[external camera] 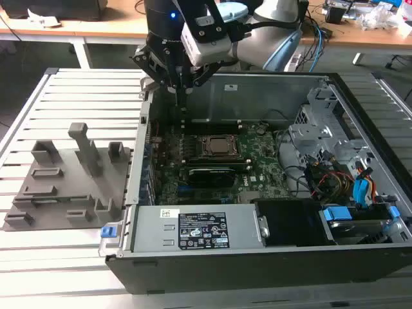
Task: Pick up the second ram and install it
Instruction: 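Reach for the second ram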
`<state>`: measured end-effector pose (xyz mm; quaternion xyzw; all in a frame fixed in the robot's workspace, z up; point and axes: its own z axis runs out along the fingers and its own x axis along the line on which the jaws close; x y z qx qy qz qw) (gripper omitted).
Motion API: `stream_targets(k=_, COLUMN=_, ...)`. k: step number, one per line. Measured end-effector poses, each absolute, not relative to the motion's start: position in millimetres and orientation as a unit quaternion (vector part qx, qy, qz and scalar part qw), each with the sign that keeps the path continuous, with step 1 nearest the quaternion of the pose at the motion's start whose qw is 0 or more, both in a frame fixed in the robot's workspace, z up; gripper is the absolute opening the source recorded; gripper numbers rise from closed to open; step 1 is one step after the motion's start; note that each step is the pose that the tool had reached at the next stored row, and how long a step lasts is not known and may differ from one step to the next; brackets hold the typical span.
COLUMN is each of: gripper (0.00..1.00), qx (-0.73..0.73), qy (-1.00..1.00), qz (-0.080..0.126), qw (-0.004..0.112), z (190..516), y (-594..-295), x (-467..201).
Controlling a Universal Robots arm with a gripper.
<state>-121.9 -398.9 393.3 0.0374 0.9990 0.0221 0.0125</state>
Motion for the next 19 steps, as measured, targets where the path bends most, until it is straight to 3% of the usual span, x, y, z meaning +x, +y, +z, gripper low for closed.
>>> stream_targets(k=19, gripper=0.11, qx=0.037, qy=0.999, qz=0.022, qw=0.012, z=393.3, y=-398.9, x=-178.9)
